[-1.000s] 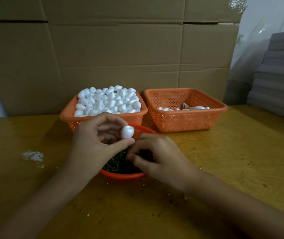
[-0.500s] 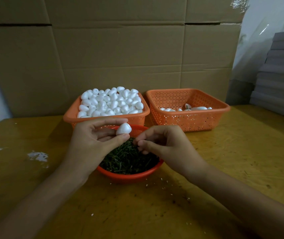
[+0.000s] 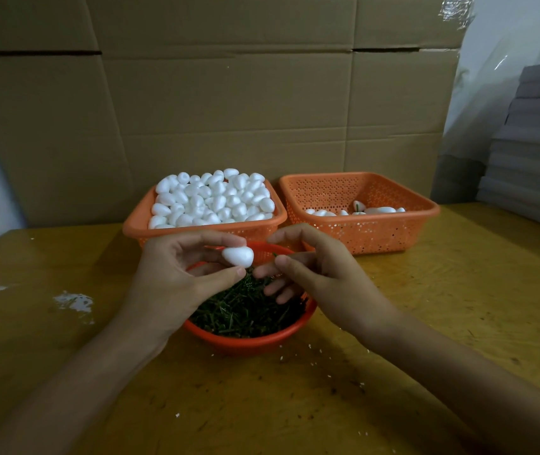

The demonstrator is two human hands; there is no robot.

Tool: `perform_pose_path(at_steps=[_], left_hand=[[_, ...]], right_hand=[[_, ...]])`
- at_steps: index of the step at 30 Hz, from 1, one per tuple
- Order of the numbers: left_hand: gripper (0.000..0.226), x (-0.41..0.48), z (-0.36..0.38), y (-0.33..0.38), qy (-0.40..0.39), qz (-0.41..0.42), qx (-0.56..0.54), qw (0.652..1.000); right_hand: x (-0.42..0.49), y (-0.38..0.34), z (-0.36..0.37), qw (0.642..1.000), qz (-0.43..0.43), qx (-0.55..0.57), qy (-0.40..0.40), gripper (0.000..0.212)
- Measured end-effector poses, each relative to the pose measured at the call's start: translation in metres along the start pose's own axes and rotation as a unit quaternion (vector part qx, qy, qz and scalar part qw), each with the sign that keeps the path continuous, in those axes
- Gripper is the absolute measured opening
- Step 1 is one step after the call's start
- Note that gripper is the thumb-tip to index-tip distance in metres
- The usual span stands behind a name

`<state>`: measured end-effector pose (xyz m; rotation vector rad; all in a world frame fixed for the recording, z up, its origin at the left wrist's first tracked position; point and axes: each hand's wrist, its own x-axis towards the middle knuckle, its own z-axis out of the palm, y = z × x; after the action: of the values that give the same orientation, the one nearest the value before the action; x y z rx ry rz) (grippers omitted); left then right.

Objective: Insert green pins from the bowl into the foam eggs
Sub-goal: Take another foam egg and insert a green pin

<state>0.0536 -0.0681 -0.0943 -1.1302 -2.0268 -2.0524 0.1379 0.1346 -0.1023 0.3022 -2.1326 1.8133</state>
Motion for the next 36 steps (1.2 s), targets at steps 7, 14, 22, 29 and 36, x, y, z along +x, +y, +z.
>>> perform_pose_path(at_steps=[7, 14, 22, 29, 36], left_hand=[[0.041, -0.0010, 0.0010, 0.0009, -0.024, -0.019, -0.019, 0.999], [0.048, -0.0011, -0.0004, 0.0025, -0.058, -0.023, -0.011, 0.998], [0.032, -0.0011, -0.0006, 0.0040, -0.078, -0.017, -0.026, 0.996], [0.043, 0.0002, -0.0005, 0.0055, -0.060, -0.020, -0.042, 0.997], [0.059, 0.0031, -0.0063, 0.0041, -0.053, -0.022, -0.056, 0.997]], right_hand=[[0.0001, 0.0006, -0.0005, 0.999, -0.010, -0.045, -0.026, 0.020], [-0.0003, 0.0022, -0.0004, 0.997, -0.013, -0.065, -0.045, 0.013], [0.0005, 0.0038, 0.0000, 0.999, -0.012, -0.037, -0.034, 0.012], [0.0002, 0.0024, 0.0003, 0.999, -0.012, -0.033, -0.040, 0.011], [-0.0002, 0.0001, -0.0008, 0.999, 0.000, -0.010, -0.036, 0.010]])
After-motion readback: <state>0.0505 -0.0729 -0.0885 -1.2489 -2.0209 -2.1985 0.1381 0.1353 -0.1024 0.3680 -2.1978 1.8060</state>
